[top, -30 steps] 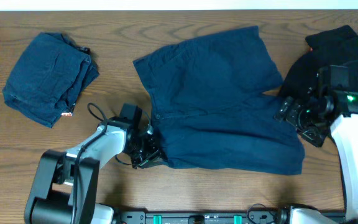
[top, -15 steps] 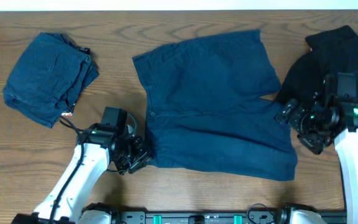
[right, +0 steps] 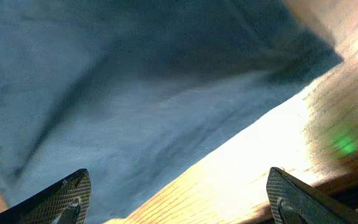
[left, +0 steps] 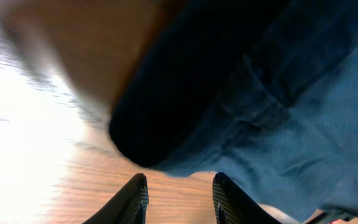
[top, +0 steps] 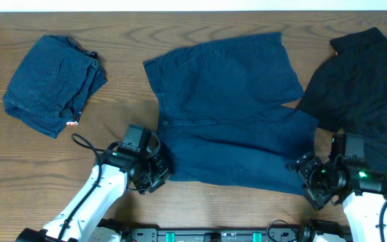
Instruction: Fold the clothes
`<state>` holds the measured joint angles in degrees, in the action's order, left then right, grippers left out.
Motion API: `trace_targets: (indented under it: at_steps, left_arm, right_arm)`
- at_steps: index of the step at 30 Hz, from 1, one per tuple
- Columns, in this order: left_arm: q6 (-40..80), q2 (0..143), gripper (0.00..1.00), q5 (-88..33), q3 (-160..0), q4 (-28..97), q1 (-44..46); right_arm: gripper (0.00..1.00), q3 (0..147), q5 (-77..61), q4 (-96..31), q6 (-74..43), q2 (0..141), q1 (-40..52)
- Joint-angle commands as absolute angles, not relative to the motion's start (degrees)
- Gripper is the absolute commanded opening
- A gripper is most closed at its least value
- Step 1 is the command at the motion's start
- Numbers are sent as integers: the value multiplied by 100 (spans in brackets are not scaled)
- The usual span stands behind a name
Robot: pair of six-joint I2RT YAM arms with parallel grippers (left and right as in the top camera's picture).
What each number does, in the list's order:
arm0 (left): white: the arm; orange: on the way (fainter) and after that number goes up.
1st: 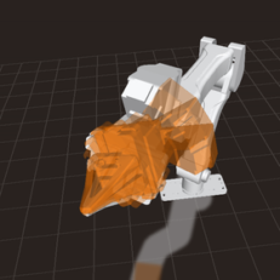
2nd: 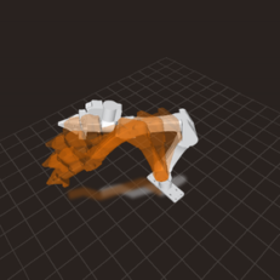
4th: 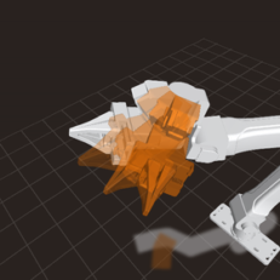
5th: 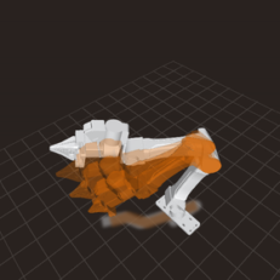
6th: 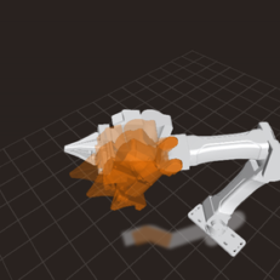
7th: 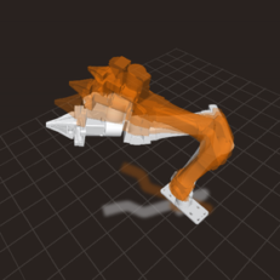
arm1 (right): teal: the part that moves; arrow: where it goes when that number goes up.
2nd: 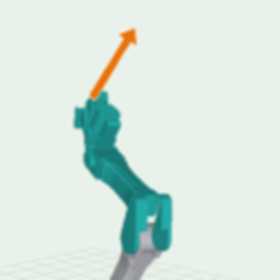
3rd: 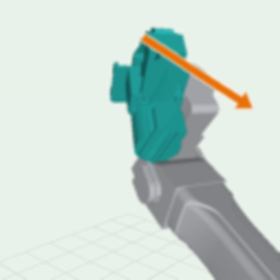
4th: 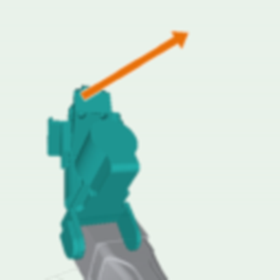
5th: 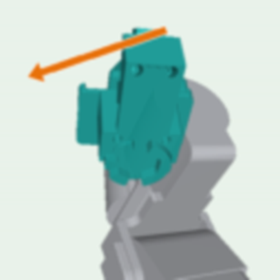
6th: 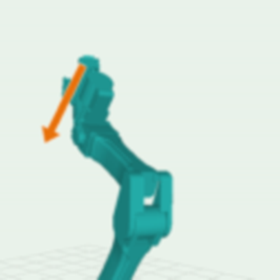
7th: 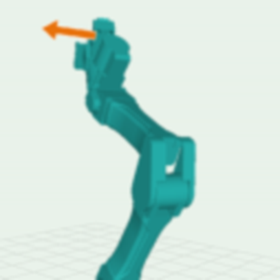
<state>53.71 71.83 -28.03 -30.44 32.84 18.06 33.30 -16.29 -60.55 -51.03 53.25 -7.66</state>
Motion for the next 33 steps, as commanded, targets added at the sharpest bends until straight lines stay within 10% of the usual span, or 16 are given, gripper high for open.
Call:
trace_targets:
  at_steps: [1,18,23,26,33]
  left_arm:
    - [6095,7146,37,-2447,-2939,3114,2112]
    - [7065,7323,36,-1444,-2698,2399,2554]
    - [7057,7345,11,-1542,-2694,2388,2554]
    - [6842,7341,6,-1745,-2696,2388,2554]
    - [6086,6980,6,-2235,-2698,2639,2554]
  right_arm:
    - [90,2952,-1680,-5902,-5378,5266,-786]
    - [91,1509,-1876,-4287,-6042,5288,-788]
    - [55,1509,-1815,-4283,-6040,5288,-788]
    - [5,1509,-1776,-4263,-6038,5286,-788]
    - [1,1601,-1675,-4150,-5813,5280,-788]
